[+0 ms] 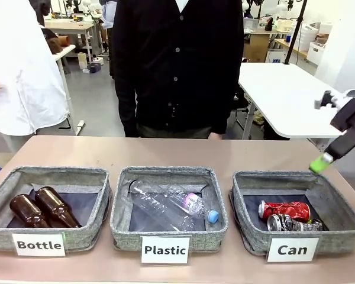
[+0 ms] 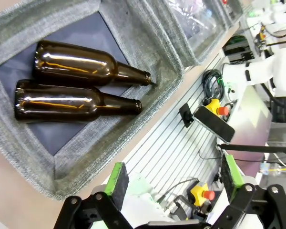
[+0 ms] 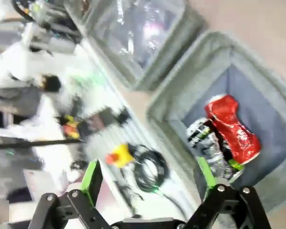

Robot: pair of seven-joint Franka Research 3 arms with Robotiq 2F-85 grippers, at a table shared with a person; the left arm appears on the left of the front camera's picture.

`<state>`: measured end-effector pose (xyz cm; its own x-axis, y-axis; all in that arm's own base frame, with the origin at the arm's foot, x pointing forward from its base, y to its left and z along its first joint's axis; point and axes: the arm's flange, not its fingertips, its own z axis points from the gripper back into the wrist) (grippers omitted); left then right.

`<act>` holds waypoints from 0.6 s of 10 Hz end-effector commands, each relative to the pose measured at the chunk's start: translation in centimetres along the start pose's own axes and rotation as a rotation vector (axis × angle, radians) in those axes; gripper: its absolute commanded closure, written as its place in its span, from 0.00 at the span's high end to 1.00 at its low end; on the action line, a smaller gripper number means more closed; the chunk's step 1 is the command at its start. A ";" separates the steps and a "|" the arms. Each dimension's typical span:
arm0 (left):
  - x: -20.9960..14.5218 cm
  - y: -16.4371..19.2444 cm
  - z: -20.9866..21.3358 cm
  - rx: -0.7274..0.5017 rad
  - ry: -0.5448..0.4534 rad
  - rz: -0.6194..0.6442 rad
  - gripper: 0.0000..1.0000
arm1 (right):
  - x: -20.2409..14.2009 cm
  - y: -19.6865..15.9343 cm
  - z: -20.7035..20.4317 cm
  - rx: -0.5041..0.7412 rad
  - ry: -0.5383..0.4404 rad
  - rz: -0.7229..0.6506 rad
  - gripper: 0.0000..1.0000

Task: Sort the can waste into the basket.
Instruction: Pick up the can waste from the table and place it in the right Fabric basket.

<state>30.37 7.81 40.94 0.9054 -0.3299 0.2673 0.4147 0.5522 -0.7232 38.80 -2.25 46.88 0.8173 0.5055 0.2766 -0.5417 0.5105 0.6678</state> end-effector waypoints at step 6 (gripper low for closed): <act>-0.3 -0.1 0.1 -0.003 0.007 0.001 1.00 | -7.5 -7.0 6.0 0.828 -1.047 -0.608 1.00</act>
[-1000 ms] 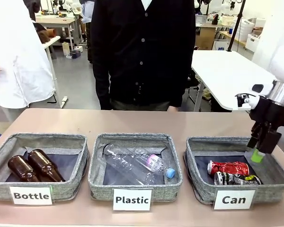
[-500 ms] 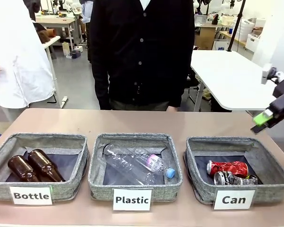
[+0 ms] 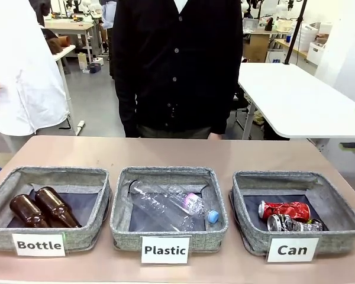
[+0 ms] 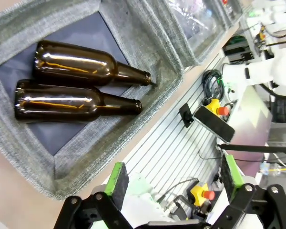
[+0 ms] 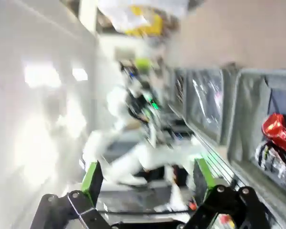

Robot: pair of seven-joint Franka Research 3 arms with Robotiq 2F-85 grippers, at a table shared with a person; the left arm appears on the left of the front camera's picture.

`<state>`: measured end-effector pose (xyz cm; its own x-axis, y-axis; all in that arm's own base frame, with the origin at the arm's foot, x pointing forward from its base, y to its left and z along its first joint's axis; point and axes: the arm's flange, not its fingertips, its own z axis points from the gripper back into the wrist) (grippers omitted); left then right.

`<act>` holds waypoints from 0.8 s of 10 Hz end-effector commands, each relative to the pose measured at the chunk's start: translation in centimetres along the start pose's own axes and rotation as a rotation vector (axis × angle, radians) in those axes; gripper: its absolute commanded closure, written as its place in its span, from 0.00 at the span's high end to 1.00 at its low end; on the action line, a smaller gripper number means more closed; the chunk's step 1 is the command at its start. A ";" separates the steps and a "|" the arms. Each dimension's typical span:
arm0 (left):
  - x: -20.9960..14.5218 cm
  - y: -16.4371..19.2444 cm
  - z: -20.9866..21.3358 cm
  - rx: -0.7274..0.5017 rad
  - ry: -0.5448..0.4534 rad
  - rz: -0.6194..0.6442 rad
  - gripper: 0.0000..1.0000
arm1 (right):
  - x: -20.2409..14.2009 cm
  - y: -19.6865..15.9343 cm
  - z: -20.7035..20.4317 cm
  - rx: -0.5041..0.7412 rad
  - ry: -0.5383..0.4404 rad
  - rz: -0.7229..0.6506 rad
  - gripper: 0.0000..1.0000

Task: Sort the can waste into the basket.
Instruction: Pick up the can waste from the table and place it in the right Fabric basket.

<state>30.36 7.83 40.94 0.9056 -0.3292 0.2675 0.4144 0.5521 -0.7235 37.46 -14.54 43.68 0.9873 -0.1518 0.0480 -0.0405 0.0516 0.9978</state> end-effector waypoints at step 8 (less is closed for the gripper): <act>-0.3 -0.1 0.1 -0.003 0.008 0.000 1.00 | 0.0 0.0 0.0 0.000 0.000 0.000 1.00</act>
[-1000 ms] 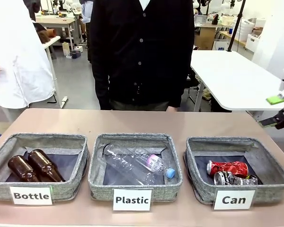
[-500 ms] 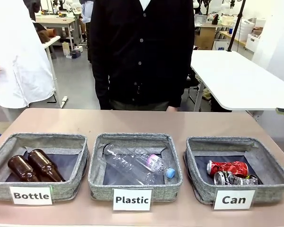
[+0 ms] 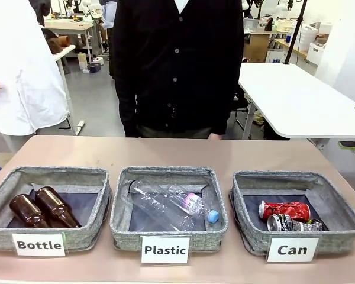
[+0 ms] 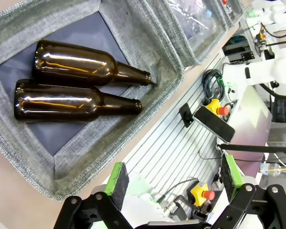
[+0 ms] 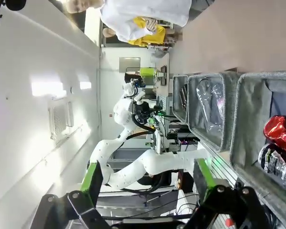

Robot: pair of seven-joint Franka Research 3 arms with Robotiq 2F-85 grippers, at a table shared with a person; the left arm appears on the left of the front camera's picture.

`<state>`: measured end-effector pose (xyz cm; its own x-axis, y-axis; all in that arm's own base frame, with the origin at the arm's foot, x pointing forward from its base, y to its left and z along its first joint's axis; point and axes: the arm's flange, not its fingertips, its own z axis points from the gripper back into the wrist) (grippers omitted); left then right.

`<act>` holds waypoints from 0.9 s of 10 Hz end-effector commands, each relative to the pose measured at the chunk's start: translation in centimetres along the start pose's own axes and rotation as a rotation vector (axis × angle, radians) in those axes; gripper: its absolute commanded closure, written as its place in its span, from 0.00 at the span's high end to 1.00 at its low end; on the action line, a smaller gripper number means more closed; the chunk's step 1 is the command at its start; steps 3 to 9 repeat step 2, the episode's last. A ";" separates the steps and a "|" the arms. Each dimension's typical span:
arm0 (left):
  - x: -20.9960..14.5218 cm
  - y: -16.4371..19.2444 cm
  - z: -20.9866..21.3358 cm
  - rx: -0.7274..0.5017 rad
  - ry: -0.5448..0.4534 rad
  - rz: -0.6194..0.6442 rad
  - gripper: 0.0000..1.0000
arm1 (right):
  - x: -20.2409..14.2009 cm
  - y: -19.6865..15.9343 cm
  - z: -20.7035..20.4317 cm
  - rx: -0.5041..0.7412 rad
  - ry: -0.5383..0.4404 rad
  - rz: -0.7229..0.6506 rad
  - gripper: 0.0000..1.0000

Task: Sort the can waste into the basket.
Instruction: Pick up the can waste from the table and place it in the right Fabric basket.

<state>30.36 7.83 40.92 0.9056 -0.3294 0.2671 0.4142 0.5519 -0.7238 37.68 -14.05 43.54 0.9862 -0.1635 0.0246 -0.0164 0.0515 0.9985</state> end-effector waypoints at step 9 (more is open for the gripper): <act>-0.3 -0.1 0.1 -0.003 0.007 0.000 1.00 | -0.1 0.1 0.5 0.004 0.011 0.024 1.00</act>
